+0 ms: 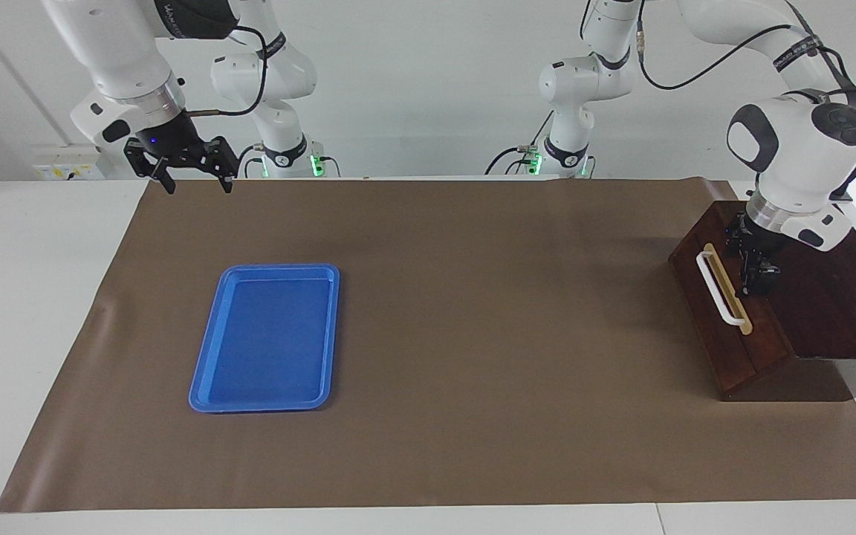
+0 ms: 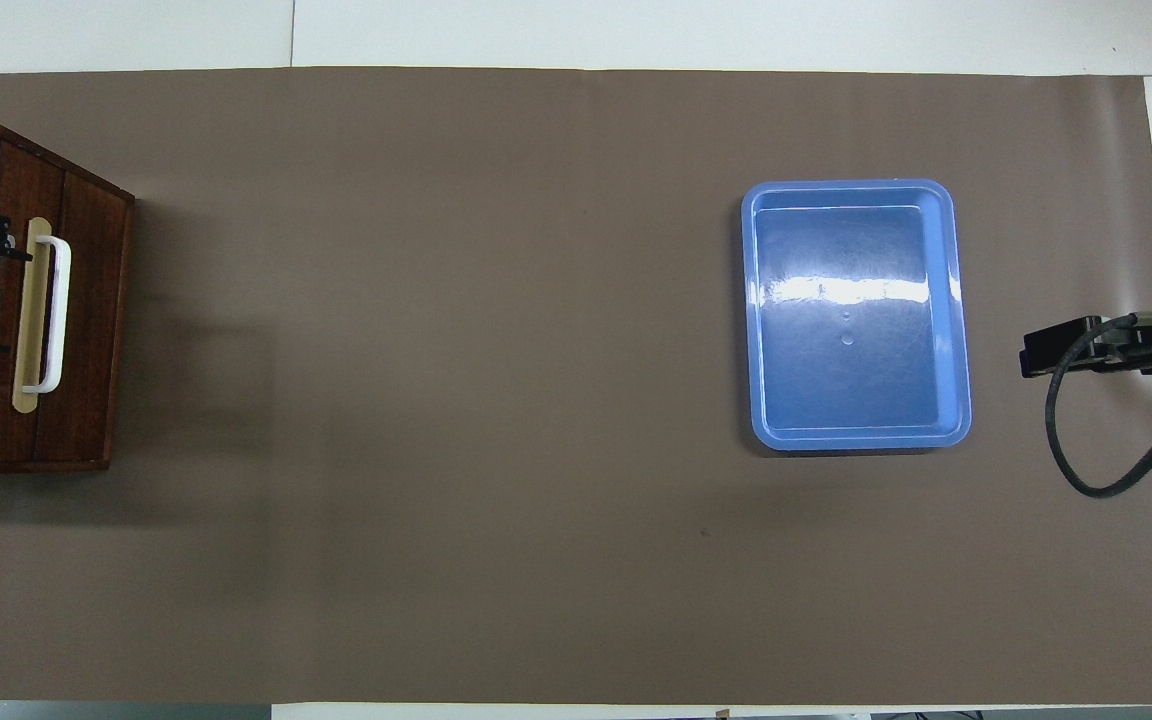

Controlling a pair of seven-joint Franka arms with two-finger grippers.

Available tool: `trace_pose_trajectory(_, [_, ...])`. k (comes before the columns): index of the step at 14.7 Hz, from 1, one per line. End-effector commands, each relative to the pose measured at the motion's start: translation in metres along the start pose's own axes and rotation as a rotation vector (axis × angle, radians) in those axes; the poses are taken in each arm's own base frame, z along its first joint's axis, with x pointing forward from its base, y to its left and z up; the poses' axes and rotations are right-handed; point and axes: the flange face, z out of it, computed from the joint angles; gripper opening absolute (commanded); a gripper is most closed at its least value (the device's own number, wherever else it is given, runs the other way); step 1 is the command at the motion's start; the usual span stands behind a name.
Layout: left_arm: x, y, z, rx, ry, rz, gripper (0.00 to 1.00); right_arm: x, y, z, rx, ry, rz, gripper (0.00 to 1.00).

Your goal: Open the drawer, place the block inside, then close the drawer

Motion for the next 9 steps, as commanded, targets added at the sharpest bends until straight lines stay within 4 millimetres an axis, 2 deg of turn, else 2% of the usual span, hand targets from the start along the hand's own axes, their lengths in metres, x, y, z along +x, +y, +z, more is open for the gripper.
trace_pose_trajectory(1, [0.005,-0.001,0.002,0.044,0.020,0.076,1.00,-0.007,0.004,0.000,-0.016,-0.005,-0.020,1.00])
trace_pose_trajectory(3, [-0.018,0.002,-0.008,0.061,0.004,0.114,1.00,-0.007,0.004,0.000,-0.016,-0.004,-0.020,1.00])
trace_pose_trajectory(7, [-0.074,0.004,-0.056,0.018,-0.059,0.183,1.00,-0.007,0.004,0.000,-0.016,-0.004,-0.020,1.00])
trace_pose_trajectory(9, [-0.095,0.001,-0.070,0.029,-0.065,0.226,1.00,-0.007,0.004,0.000,-0.016,-0.004,-0.020,1.00])
